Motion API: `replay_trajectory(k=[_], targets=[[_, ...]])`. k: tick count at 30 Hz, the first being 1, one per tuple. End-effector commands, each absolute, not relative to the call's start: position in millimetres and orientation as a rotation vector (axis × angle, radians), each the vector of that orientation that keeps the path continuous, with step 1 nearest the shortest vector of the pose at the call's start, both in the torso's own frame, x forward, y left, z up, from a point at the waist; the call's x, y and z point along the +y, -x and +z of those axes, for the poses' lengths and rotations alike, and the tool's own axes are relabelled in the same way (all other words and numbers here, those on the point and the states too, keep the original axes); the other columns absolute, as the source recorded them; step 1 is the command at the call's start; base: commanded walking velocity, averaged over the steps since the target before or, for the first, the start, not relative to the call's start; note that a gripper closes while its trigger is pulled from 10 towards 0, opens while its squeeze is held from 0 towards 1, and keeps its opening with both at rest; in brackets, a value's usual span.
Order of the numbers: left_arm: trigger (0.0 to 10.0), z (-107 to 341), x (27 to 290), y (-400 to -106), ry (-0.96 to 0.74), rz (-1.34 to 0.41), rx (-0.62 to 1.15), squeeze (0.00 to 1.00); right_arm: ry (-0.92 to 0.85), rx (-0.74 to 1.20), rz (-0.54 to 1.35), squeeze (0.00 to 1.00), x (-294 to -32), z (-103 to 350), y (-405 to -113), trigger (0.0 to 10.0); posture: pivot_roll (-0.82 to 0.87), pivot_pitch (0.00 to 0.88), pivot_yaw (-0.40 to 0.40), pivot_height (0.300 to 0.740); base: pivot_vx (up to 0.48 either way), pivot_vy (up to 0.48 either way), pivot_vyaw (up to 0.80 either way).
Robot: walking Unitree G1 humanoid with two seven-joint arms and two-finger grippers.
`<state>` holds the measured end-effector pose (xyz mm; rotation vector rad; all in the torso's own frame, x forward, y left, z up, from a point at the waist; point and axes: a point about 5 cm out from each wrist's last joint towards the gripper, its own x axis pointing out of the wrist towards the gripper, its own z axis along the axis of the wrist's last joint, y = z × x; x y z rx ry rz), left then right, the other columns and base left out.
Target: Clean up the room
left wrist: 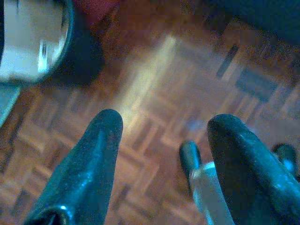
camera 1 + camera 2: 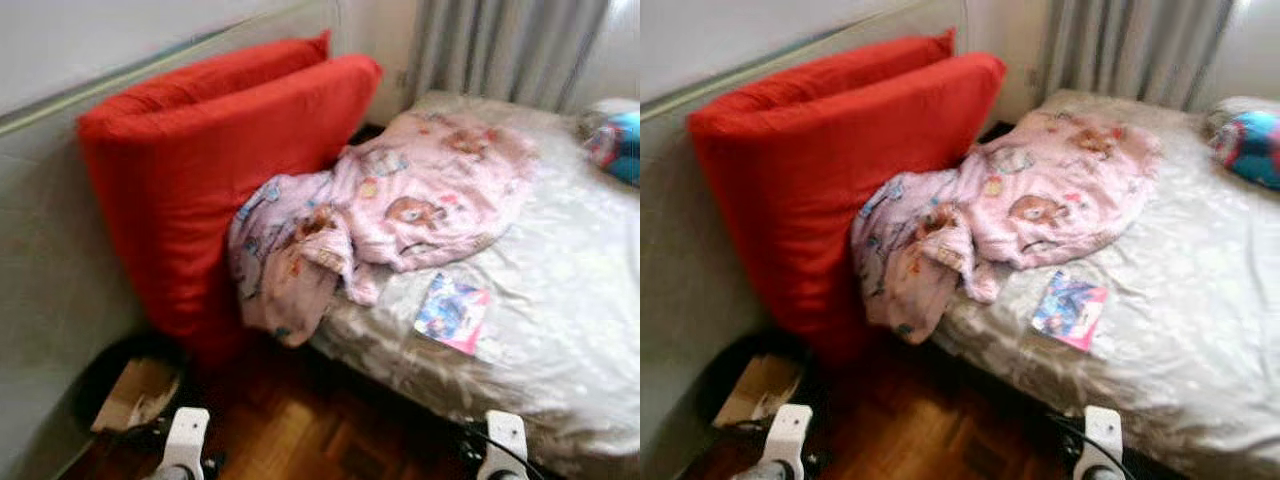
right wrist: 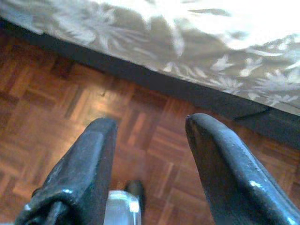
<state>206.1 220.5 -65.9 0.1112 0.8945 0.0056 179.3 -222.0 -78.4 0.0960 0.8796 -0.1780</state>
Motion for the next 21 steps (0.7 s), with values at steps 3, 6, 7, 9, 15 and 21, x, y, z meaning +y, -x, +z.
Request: replay_trajectory(k=[3,6,7,9,15,21], targets=[[10.0,-67.2,215.1,-206.1,-0.096,-0.002,0.897,0.0,-0.087,0.886,-0.193,0.0,-228.3,-78.0,-177.2,10.0,-0.04,0.0,0.029,0.74,0.311,0.0,0.0],[10.0,-67.2,215.1,-206.1,-0.097,-0.002,0.898,0.0,-0.087,0.885,-0.196,0.0,-228.4,-78.0,-177.2,10.0,-0.04,0.0,0.029,0.74,0.312,0.0,0.0],[10.0,-67.2,215.1,-206.1,-0.097,-0.002,0.897,0.0,-0.088,0.886,-0.197,0.0,-228.4,-78.0,-177.2,10.0,-0.04,0.0,0.029,0.74,0.315,0.0,0.0],[10.0,-67.2,215.2,-206.2,-0.097,-0.002,0.897,0.0,-0.088,0.885,-0.197,0.0,-228.3,-78.0,-177.3,10.0,-0.04,0.0,0.029,0.74,0.315,0.0,0.0],[10.0,-67.1,215.3,-206.3,-0.098,-0.002,0.897,0.0,-0.089,0.884,-0.196,0.0,-228.1,-78.0,-177.4,10.0,-0.04,0.0,0.029,0.74,0.314,0.0,0.0],[10.0,-67.1,215.2,-206.2,-0.099,-0.003,0.897,0.0,-0.091,0.88,-0.193,0.0,-228.0,-77.8,-177.6,10.0,-0.04,0.0,0.029,0.74,0.315,0.0,0.0]])
